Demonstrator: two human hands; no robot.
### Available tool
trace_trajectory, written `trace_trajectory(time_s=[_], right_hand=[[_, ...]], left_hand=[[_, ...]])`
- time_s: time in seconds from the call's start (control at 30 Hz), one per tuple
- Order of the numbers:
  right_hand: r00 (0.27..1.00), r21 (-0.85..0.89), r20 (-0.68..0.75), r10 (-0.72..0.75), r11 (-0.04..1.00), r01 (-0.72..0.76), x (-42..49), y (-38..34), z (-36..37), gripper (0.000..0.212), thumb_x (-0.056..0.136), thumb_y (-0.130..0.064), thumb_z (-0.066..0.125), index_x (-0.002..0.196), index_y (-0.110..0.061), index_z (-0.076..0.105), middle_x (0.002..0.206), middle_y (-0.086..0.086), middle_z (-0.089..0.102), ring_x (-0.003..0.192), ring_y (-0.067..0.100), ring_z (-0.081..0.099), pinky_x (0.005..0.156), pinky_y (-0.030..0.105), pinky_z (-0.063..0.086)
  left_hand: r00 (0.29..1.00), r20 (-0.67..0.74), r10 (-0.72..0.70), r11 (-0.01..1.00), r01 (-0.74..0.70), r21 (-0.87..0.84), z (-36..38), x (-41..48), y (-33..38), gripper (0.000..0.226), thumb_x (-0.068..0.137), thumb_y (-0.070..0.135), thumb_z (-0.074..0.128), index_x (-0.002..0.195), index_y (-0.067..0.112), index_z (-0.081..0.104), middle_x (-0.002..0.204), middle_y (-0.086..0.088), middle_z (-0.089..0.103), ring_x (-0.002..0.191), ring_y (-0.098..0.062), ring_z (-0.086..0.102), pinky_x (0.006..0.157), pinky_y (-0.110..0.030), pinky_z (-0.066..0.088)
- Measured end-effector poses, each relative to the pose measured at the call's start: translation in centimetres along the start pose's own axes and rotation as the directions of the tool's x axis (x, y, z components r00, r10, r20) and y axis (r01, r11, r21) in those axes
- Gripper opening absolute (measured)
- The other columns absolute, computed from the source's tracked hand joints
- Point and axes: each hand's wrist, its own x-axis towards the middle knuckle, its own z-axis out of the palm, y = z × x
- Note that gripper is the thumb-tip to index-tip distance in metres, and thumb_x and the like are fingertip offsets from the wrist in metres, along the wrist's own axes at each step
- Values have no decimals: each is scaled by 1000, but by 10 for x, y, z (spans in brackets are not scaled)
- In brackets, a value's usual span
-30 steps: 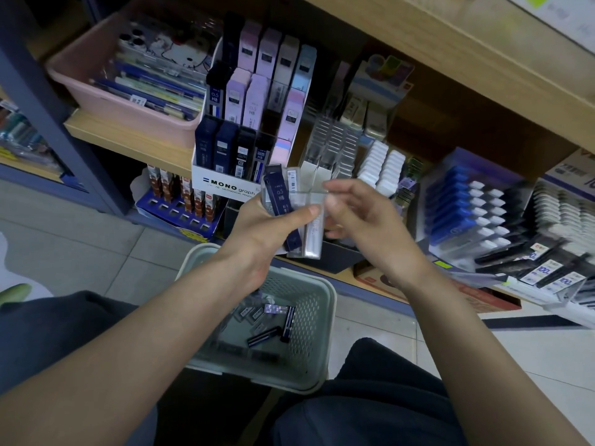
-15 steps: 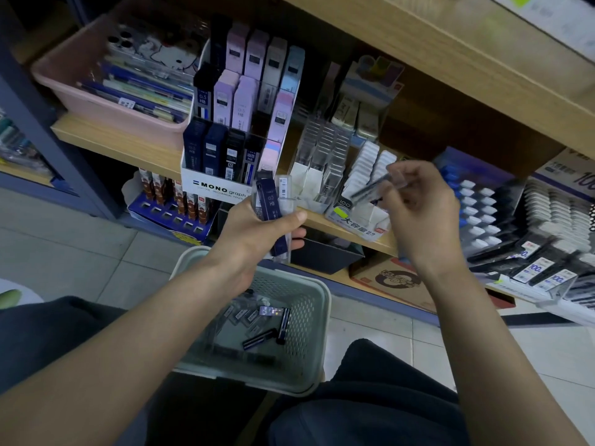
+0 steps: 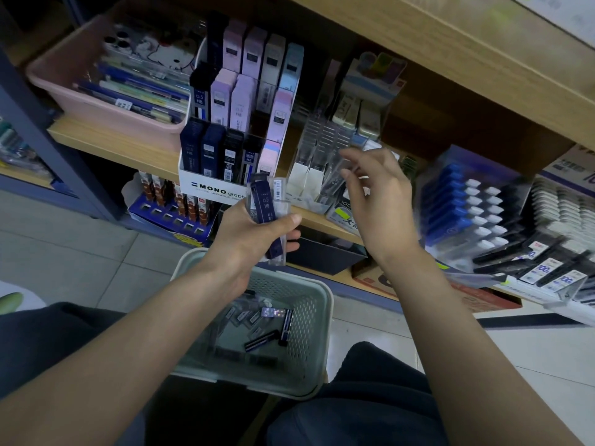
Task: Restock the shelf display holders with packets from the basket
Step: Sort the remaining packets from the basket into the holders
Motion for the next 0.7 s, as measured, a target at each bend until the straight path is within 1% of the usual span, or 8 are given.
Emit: trace_trajectory(time_s=[0.13, 0.23, 0.33, 0.4, 0.47, 0.53, 0.6, 0.7], right_hand=[[998, -121, 59, -20, 992, 27, 1, 5, 8, 28, 96, -10, 49, 120, -8, 63, 100, 2, 52, 85, 10, 50, 78, 24, 45], [997, -174, 81, -6, 985, 20, 3, 9, 12, 25, 92, -7, 55, 114, -7, 66, 99, 5, 56, 92, 18, 54, 81, 23, 43], [998, -253, 60, 26, 967, -10, 6, 9, 13, 19, 87, -8, 61, 105, -11, 68, 100, 6, 61, 99, 23, 53, 85, 33, 44], [1000, -285, 14, 18, 958, -13, 6, 5, 14, 15, 86, -10, 62, 99, -13, 67, 97, 4, 60, 97, 22, 51, 82, 32, 42], [999, -131, 3, 40, 991, -40, 7, -4, 14, 8, 89, -16, 60, 96, -16, 64, 91, -3, 56, 87, 12, 52, 76, 22, 42], [985, 144, 114, 133, 978, -148, 8, -16, 14, 6, 92, -25, 57, 91, -22, 62, 82, -10, 56, 75, 1, 52, 68, 13, 41], [932, 282, 303, 199, 915, -287, 7, -27, 15, 10, 92, -31, 58, 88, -24, 63, 77, -15, 58, 72, -1, 54, 68, 15, 44], [841, 325, 497, 212, 853, -407, 4, -32, 17, 5, 87, -26, 65, 83, -23, 66, 79, -9, 64, 71, 4, 61, 68, 21, 51]], left_hand=[[1000, 1, -14, 1000, 14, -12, -3, 2, 0, 26, 79, 6, 70, 104, 8, 61, 91, -8, 70, 73, -15, 71, 60, -26, 58], [1000, 7, -21, 999, 21, -26, -3, 1, 2, 23, 79, 5, 70, 100, 8, 62, 88, -7, 70, 72, -15, 71, 59, -26, 58], [1000, 19, -20, 1000, 20, -22, -4, 0, 3, 16, 78, 4, 70, 91, 11, 63, 85, -6, 70, 70, -14, 71, 59, -26, 58], [999, 25, -20, 1000, 20, -18, -5, -1, 4, 15, 78, 4, 70, 89, 12, 62, 82, -6, 70, 68, -14, 71, 58, -26, 58], [999, 30, -25, 1000, 25, -15, -6, -1, 5, 16, 78, 3, 70, 88, 12, 62, 79, -5, 70, 68, -14, 71, 57, -25, 58], [998, 44, -34, 999, 34, 6, -7, -1, 7, 18, 77, 3, 71, 90, 12, 62, 78, -5, 71, 69, -15, 71, 57, -25, 57], [996, 74, -48, 998, 44, 52, -8, -2, 8, 21, 77, 2, 71, 95, 9, 63, 82, -8, 72, 70, -17, 71, 57, -25, 57], [990, 115, -78, 994, 67, 90, -6, -5, 8, 25, 77, 0, 71, 101, 3, 65, 85, -13, 71, 68, -18, 71, 56, -26, 58]])
